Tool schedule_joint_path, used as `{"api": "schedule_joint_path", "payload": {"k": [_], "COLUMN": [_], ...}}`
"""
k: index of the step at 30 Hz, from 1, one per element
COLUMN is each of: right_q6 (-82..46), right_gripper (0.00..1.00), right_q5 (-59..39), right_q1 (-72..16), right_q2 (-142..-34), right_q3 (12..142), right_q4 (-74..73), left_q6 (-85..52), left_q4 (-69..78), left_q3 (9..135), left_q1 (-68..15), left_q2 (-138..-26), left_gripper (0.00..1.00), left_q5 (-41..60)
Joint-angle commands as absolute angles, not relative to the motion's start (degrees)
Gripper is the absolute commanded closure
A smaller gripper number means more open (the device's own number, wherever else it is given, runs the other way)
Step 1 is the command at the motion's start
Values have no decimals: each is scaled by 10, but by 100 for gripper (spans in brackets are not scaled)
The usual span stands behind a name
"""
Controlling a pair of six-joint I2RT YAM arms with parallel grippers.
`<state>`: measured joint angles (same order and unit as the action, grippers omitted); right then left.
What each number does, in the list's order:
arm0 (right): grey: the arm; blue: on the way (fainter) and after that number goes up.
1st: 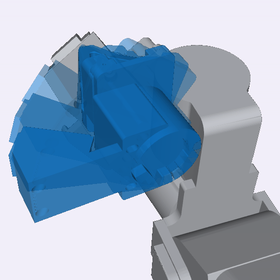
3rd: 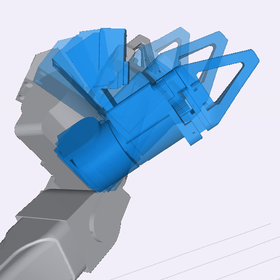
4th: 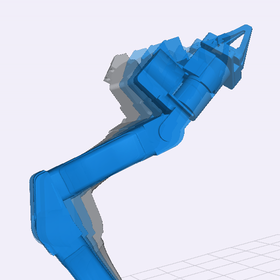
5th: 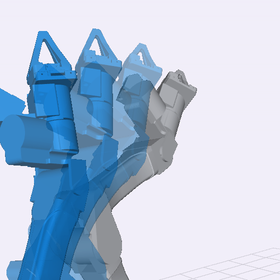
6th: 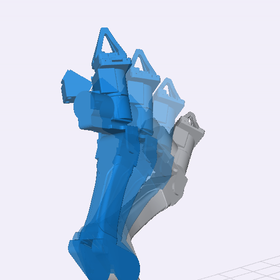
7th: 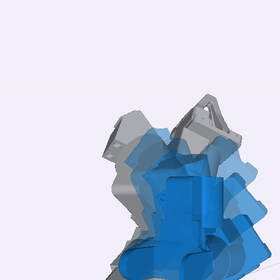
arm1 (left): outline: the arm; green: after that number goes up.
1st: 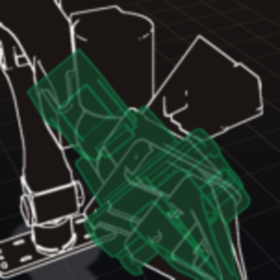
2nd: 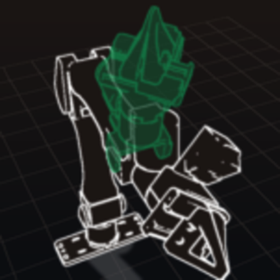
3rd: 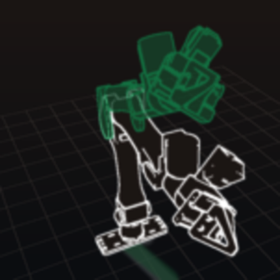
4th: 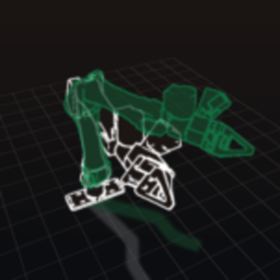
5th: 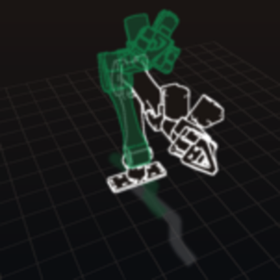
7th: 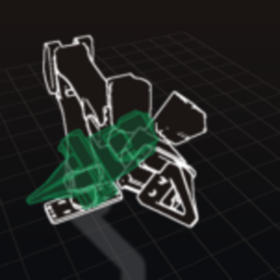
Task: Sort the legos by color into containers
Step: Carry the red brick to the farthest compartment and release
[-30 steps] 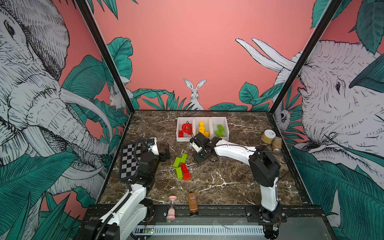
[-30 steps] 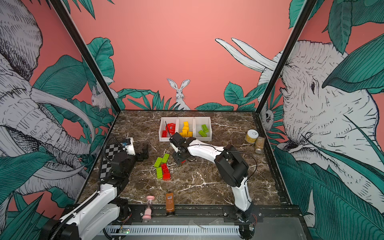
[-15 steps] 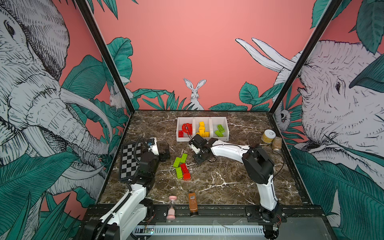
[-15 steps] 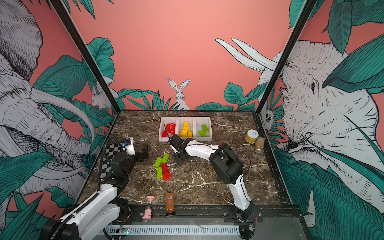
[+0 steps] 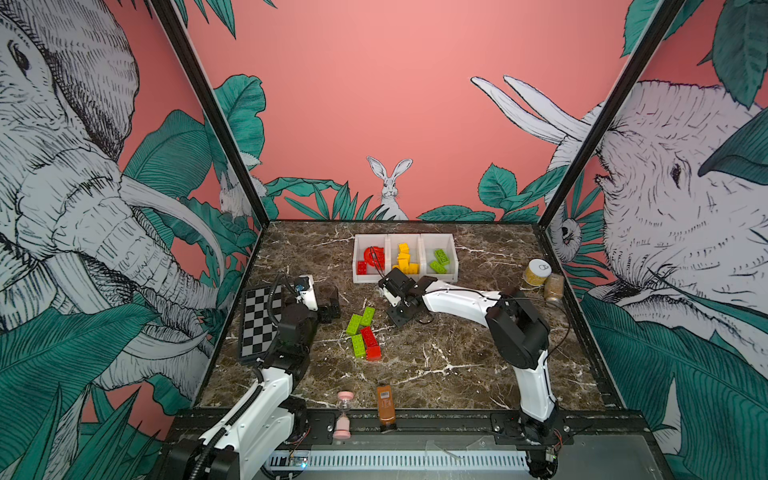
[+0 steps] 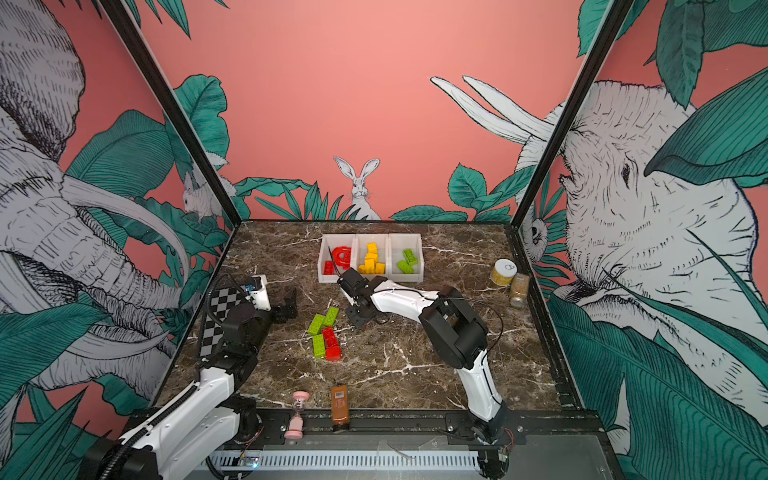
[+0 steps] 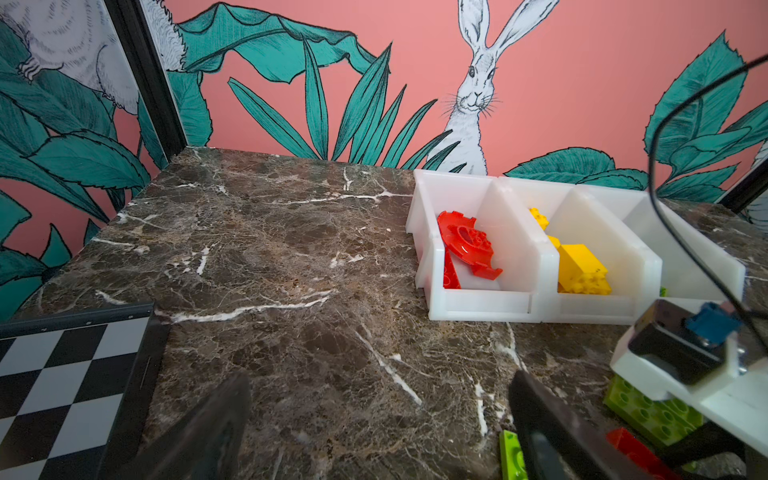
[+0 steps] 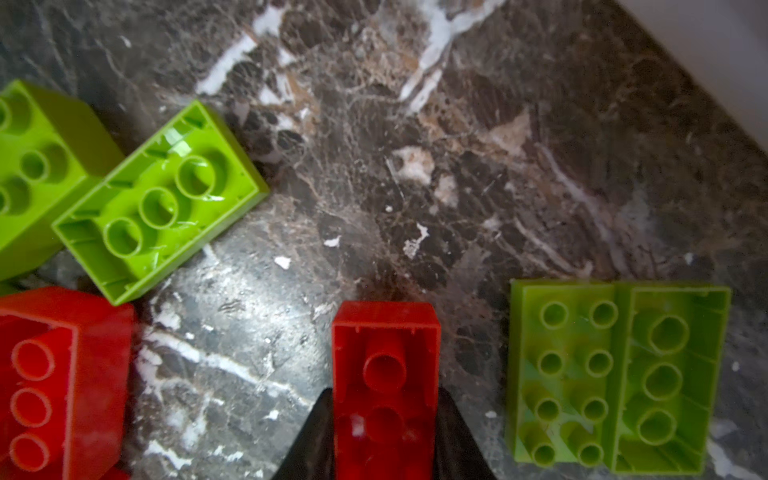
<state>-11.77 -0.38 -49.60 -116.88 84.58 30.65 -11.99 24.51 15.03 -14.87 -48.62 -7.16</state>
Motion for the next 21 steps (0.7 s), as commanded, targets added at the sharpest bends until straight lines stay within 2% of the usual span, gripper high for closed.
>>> {"api": "schedule_joint_path", "payload": {"k": [1,8,21], "right_q6": [-118,-111,-115], "right_gripper": [75,77,78], "right_q5": [1,18,32], "right_q1": [-499,-498,-471], "right_q2": [-1126,-1112,-1238], "right_q3": [843,894,1110], "right_q4": [288,252,190], "left_q6": [-119,-120,-121], "left_q4": [245,246,245], "left_q3": [145,145,148], "left_q1": [-151,-151,-151], "left_q2": [-478,-480,-483], "left_gripper": [2,2,2], "left_q5": [-76,-75,-70]}}
